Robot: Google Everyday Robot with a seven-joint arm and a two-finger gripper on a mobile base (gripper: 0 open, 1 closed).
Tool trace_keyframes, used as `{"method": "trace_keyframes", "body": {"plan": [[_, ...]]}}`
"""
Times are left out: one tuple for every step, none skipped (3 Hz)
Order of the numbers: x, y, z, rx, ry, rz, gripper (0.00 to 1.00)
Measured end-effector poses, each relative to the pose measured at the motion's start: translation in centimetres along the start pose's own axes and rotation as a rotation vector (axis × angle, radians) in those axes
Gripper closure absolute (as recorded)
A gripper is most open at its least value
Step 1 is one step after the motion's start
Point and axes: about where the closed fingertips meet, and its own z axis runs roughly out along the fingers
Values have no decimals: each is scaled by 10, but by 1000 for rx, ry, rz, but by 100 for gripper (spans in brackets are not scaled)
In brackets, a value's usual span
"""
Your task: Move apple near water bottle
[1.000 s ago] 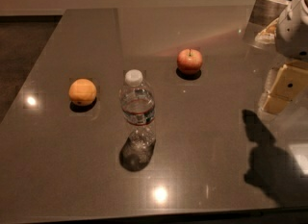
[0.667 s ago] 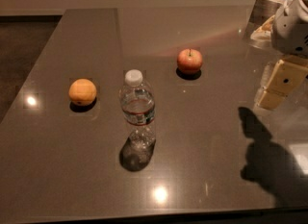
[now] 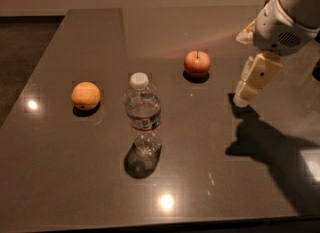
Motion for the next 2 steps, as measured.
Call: {"method": "trace_keyframes", "body": {"plan": [[-13,-28,27,14,-21,44,0],[-25,-68,60,38,-36,139,0]]}}
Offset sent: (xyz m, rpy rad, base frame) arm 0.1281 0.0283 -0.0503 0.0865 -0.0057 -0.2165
